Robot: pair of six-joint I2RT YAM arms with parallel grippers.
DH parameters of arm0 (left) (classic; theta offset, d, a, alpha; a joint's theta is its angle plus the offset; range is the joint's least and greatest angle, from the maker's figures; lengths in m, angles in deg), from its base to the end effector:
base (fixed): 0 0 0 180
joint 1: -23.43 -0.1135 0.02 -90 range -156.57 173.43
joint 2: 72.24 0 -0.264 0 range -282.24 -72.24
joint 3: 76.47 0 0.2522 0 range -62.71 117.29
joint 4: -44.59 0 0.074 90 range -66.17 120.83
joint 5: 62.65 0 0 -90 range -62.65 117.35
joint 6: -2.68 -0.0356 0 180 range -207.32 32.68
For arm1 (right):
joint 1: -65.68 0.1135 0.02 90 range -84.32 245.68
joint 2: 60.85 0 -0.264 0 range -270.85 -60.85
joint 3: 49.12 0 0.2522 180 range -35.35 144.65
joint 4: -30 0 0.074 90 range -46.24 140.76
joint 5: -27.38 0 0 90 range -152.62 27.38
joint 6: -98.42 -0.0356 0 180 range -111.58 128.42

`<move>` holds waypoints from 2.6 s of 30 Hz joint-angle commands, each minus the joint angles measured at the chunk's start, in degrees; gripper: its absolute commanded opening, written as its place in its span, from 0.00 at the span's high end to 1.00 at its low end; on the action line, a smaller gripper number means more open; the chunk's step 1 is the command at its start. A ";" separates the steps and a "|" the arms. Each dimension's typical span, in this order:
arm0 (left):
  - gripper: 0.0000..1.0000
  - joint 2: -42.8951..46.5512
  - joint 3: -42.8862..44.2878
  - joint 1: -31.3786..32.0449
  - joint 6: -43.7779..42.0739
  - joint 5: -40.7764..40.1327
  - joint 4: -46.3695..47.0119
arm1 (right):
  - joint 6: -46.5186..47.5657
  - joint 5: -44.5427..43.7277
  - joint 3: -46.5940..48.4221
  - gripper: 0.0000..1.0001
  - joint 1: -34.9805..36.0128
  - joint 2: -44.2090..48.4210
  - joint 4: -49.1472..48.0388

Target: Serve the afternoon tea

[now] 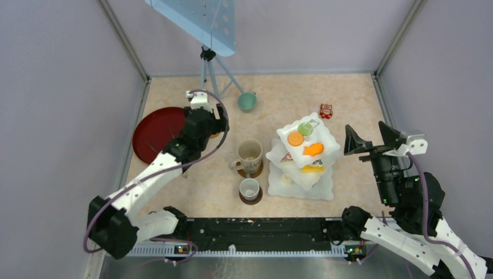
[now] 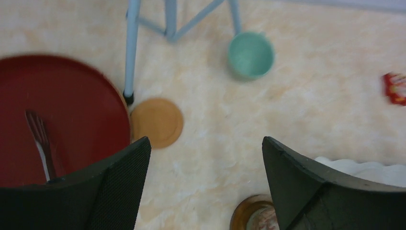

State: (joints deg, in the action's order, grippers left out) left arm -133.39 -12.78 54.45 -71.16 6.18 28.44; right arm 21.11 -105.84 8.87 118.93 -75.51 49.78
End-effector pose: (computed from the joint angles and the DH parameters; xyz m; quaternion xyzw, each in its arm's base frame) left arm 0.2198 -0.1172 0.3307 -0.0127 0.7807 -0.1109 0.6148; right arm 0.0433 0.0172 0.3933 -0.0188 0.5950 0.0803 0.7995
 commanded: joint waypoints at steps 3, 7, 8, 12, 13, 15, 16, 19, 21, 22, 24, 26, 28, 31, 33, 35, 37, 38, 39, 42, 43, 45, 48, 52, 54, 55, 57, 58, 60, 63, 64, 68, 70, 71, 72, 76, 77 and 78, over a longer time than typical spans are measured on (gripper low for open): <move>0.34 -11.46 0.46 -1.79 16.77 -8.94 -2.11 | -2.21 0.68 0.77 0.05 0.72 -1.33 -0.93; 0.47 -19.23 0.41 -3.36 20.33 -10.65 5.21 | -4.23 0.75 1.56 0.05 0.73 -1.35 0.38; 0.51 -21.30 0.57 -4.04 20.85 -10.42 7.06 | -4.47 0.77 1.64 0.05 0.71 -1.34 0.60; 0.65 -31.15 5.36 -6.69 22.14 -8.80 8.58 | -4.66 0.86 2.23 0.05 0.71 -1.43 1.57; 0.66 -33.48 7.19 -7.49 22.67 -8.24 7.39 | -4.52 0.78 2.47 0.05 0.71 -1.43 1.73; 0.73 -38.18 9.95 -9.56 22.42 -6.07 6.84 | -4.07 0.34 2.99 0.05 0.73 -1.43 1.88; 0.76 -39.77 11.17 -10.31 22.39 -5.44 6.39 | -3.89 0.00 3.17 0.05 0.72 -1.36 1.96; 0.88 -42.85 13.55 -11.79 22.43 -3.90 4.87 | -3.39 -0.41 3.32 0.05 0.76 -1.19 2.05; 0.89 -44.06 13.95 -11.89 22.49 -2.89 4.49 | -3.31 -0.52 3.20 0.05 0.74 -1.17 2.26; 0.89 -44.65 14.13 -11.87 22.70 -1.75 4.25 | -3.17 -0.58 3.04 0.05 0.76 -1.10 2.24; 0.90 -45.53 14.27 -11.91 23.89 1.84 3.62 | -2.71 -0.71 2.69 0.05 0.76 -1.08 1.84; 0.91 -46.17 14.32 -11.79 25.43 4.50 2.70 | -2.38 -0.59 2.54 0.05 0.72 -1.08 1.47; 0.91 -46.79 13.63 -11.83 28.09 4.37 0.19 | -2.23 -0.38 2.66 0.05 0.71 -1.01 1.23; 0.97 -48.12 14.48 -11.87 31.50 3.78 -5.19 | -2.23 -0.20 2.94 0.05 0.72 -0.64 1.66; 1.00 -47.76 13.73 -11.83 31.62 5.35 -5.39 | -2.44 -0.20 3.05 0.05 0.78 -0.11 2.23; 1.00 -46.35 10.99 -11.78 31.55 7.01 -2.96 | -2.78 -0.20 2.98 0.05 0.76 0.59 2.67; 0.99 -45.40 8.62 -11.78 31.07 10.22 0.61 | -3.13 -0.20 2.97 0.05 0.72 1.12 3.21; 0.99 -45.23 7.97 -11.80 30.54 13.28 1.73 | -3.31 -0.23 2.97 0.05 0.71 1.24 3.41; 0.98 -45.13 7.59 -11.74 30.62 16.77 3.91 | -3.43 -0.21 2.97 0.05 0.75 1.43 3.53; 0.97 -44.99 6.52 -11.28 31.37 27.08 6.82 | -3.55 -0.07 2.97 0.05 0.75 1.62 3.59; 0.96 -44.72 6.31 -10.76 32.05 29.26 6.98 | -3.55 -0.04 3.04 0.05 0.72 1.64 3.57; 0.95 -43.81 5.85 -9.59 33.04 30.44 7.05 | -3.59 -0.02 3.06 0.05 0.72 1.85 3.64; 0.94 -42.49 5.23 -7.35 33.57 31.96 8.02 | -3.77 -0.02 2.81 0.05 0.76 2.32 3.52; 0.93 -42.79 5.15 -4.66 34.07 34.72 10.29 | -4.36 -0.02 2.49 0.05 0.73 2.43 3.64; 0.93 -43.63 5.62 -3.55 34.70 35.61 10.52 | -4.64 -0.02 2.53 0.05 0.72 2.43 3.61; 0.93 -44.03 5.76 -3.05 34.49 36.06 11.07 | -4.75 -0.02 2.59 0.05 0.76 2.40 3.67; 0.93 -44.66 6.31 -2.49 33.70 36.00 11.45 | -4.86 -0.02 2.70 0.05 0.72 2.48 3.92; 0.93 -45.01 6.58 -2.44 33.48 36.16 11.57 | -4.93 -0.06 2.78 0.05 0.77 2.50 4.11; 0.93 -45.55 7.25 -2.38 33.15 36.94 11.96 | -5.04 -0.15 2.96 0.05 0.71 2.53 4.36; 0.93 -45.90 8.64 -2.40 32.78 37.64 12.23 | -5.04 -0.43 3.23 0.05 0.74 2.63 4.95; 0.93 -45.90 8.87 -2.38 32.57 37.71 12.49 | -5.04 -0.58 3.23 0.05 0.74 2.74 4.94; 0.91 -47.17 11.04 -2.43 31.16 39.45 13.39 | -5.04 -0.64 2.89 0.05 0.71 3.01 4.79; 0.91 -48.39 12.70 -2.53 30.86 40.04 12.01 | -5.04 -0.48 2.95 0.05 0.79 2.94 4.72; 0.90 -48.80 13.07 -2.48 30.77 40.35 11.96 | -5.00 -0.51 2.97 0.05 0.73 2.96 4.78; 0.90 -49.15 13.35 -2.51 30.69 40.63 12.05 | -4.91 -0.53 3.05 0.05 0.76 2.97 4.86; 0.89 -49.25 15.07 -2.81 29.38 41.16 10.71 | -4.61 -0.99 3.40 0.05 0.74 3.11 5.16; 0.88 -48.55 15.57 -3.00 28.49 40.97 9.98 | -4.60 -0.99 3.48 0.05 0.74 3.14 5.18; 0.82 -47.69 16.15 -3.27 27.43 40.69 9.09 | -4.60 -0.99 3.56 0.05 0.71 3.14 5.25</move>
State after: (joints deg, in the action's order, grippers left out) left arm -182.69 -0.12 52.03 -40.12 46.03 38.08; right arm 16.69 -106.10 9.81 118.93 -72.95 55.34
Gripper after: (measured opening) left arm 0.118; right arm 0.948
